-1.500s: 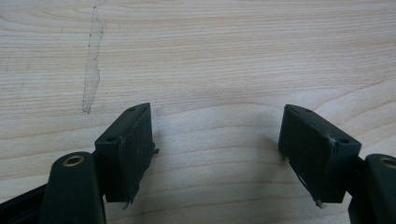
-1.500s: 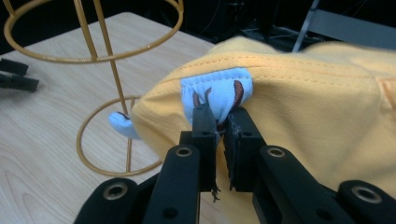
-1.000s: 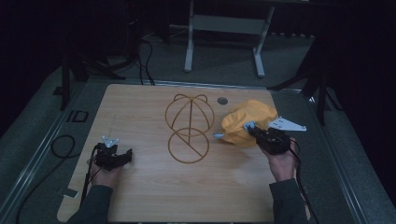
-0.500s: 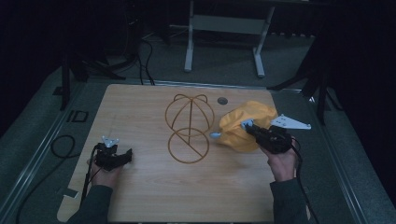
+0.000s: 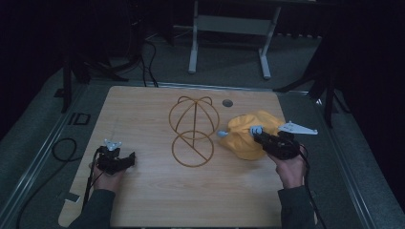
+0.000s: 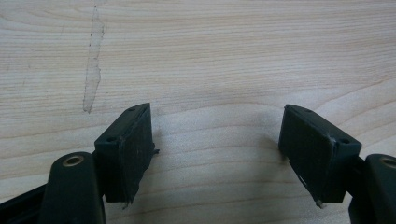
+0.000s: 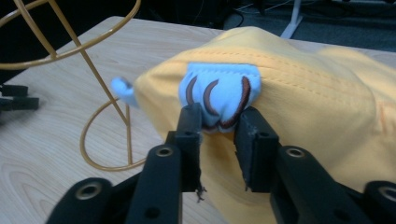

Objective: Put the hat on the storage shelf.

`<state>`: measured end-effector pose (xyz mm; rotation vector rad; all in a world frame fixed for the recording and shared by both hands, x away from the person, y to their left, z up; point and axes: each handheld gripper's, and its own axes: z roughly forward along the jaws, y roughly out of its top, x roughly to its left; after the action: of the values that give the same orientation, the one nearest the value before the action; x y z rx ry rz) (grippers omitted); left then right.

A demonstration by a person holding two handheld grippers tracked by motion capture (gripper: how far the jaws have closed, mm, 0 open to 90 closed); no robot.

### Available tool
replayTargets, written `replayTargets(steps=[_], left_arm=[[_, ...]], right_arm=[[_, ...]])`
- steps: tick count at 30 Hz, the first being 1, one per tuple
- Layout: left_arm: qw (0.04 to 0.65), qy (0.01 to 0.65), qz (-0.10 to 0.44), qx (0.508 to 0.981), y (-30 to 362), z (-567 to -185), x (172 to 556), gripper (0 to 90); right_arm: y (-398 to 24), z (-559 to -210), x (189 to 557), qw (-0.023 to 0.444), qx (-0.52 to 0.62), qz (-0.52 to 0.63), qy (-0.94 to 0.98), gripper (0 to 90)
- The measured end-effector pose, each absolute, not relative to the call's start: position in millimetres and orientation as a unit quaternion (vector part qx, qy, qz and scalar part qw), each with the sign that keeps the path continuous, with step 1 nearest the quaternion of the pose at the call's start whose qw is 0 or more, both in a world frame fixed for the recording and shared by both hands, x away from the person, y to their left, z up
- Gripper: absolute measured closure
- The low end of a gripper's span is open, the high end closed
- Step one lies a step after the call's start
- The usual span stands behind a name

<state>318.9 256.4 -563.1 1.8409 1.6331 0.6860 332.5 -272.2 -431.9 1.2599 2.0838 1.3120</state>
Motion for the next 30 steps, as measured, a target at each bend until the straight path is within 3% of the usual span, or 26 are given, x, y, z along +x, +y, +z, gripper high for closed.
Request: replayTargets(steps=[30], left_arm=[[0.290, 0.612, 0.258, 0.689, 256.3, -563.2, 318.8, 26.4]], right_arm=[[-268.2, -430.2, 343.1, 0.204, 0.413, 0.401, 0.792, 63.0]])
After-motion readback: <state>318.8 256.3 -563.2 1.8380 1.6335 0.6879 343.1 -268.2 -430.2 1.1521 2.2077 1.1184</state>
